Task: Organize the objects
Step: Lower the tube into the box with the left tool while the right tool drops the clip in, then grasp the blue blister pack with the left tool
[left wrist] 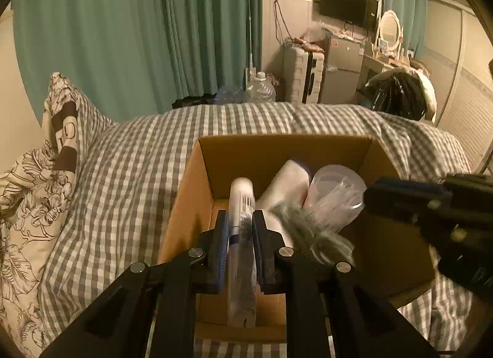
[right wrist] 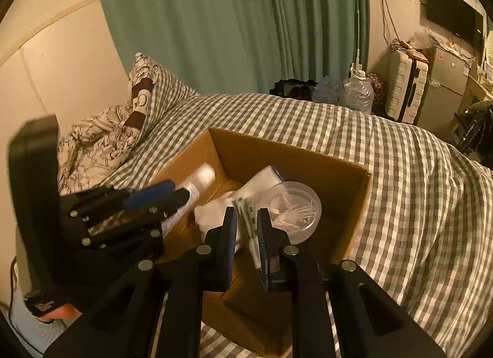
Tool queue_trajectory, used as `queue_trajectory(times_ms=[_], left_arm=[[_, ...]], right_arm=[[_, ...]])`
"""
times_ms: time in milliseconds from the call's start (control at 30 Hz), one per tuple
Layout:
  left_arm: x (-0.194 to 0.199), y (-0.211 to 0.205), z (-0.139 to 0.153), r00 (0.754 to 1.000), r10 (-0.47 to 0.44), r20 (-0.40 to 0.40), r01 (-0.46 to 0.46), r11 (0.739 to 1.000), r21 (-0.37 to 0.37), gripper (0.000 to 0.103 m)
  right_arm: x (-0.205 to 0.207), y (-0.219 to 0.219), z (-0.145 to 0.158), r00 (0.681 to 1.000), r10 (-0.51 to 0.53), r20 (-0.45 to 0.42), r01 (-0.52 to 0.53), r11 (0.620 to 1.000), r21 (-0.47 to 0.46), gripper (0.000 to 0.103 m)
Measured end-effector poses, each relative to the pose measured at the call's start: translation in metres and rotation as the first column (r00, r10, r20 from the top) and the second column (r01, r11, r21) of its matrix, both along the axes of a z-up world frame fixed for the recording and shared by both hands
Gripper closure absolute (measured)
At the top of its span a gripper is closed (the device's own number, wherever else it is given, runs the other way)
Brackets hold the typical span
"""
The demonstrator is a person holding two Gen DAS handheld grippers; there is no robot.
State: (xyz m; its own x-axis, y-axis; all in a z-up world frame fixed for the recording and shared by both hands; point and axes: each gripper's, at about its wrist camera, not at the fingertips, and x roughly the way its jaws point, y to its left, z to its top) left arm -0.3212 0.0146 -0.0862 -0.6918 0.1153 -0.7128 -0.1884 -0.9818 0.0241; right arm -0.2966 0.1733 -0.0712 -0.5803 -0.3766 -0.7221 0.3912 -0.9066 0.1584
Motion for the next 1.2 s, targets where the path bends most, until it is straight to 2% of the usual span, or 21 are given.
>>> queue_trajectory(times_ms=[100,133,167,233,267,300,433,600,767,900,1033,1200], left_arm=[[0.001,-0.002,0.0,1.0,0.01,0.003,-0.01,1.0,-0.004,0.085],[0.003,-0.002,0.003,1.0,0.013,0.001,-0.013,1.0,-0.006,0.084],[0.005,-0.003,0.006,1.0,0.017,-0.002,-0.017,1.0,-0.01,0.08],[0.012,-0.003,0.015,0.999,0.026,-0.02,-0.026,0.999,-0.026,0.06],[0.018,-0.004,0.021,0.998,0.035,-0.042,-0.037,0.999,-0.034,0.042],[0.025,-0.006,0.029,0.997,0.046,-0.068,-0.049,0.998,-0.038,0.033],[0.045,-0.013,0.058,0.991,0.072,-0.109,-0.077,0.996,-0.043,0.027],[0.082,-0.025,0.099,0.977,0.113,-0.18,-0.12,0.992,-0.028,0.006],[0.123,-0.029,0.129,0.964,0.132,-0.23,-0.142,0.99,-0.027,0.001],[0.152,-0.031,0.139,0.957,0.151,-0.249,-0.16,0.987,-0.018,0.0],[0.176,-0.035,0.128,0.957,0.187,-0.221,-0.194,0.981,-0.007,0.0],[0.199,-0.037,0.088,0.947,0.276,-0.163,-0.282,0.959,-0.014,0.0]], right_arm=[[0.006,0.006,0.01,0.999,-0.015,-0.029,0.015,1.0,-0.006,0.089],[0.008,0.007,0.014,0.999,-0.022,-0.039,0.022,1.0,-0.005,0.082],[0.011,0.007,0.019,0.998,-0.03,-0.049,0.03,1.0,-0.002,0.066],[0.018,0.012,0.033,0.995,-0.055,-0.088,0.056,0.998,0.003,0.051],[0.021,0.012,0.04,0.992,-0.066,-0.108,0.067,0.998,0.003,0.049],[0.027,0.013,0.048,0.99,-0.072,-0.123,0.072,0.997,0.001,0.049],[0.054,0.018,0.078,0.981,-0.087,-0.171,0.087,0.996,-0.007,0.034],[0.102,0.029,0.12,0.962,-0.096,-0.256,0.1,0.995,0.003,0.019],[0.145,0.043,0.151,0.948,-0.095,-0.303,0.1,0.995,0.002,0.009],[0.174,0.055,0.164,0.939,-0.088,-0.332,0.092,0.996,-0.004,0.003],[0.191,0.064,0.155,0.935,-0.095,-0.34,0.11,0.994,0.024,0.0],[0.203,0.073,0.115,0.944,-0.116,-0.309,0.146,0.986,0.076,0.0]])
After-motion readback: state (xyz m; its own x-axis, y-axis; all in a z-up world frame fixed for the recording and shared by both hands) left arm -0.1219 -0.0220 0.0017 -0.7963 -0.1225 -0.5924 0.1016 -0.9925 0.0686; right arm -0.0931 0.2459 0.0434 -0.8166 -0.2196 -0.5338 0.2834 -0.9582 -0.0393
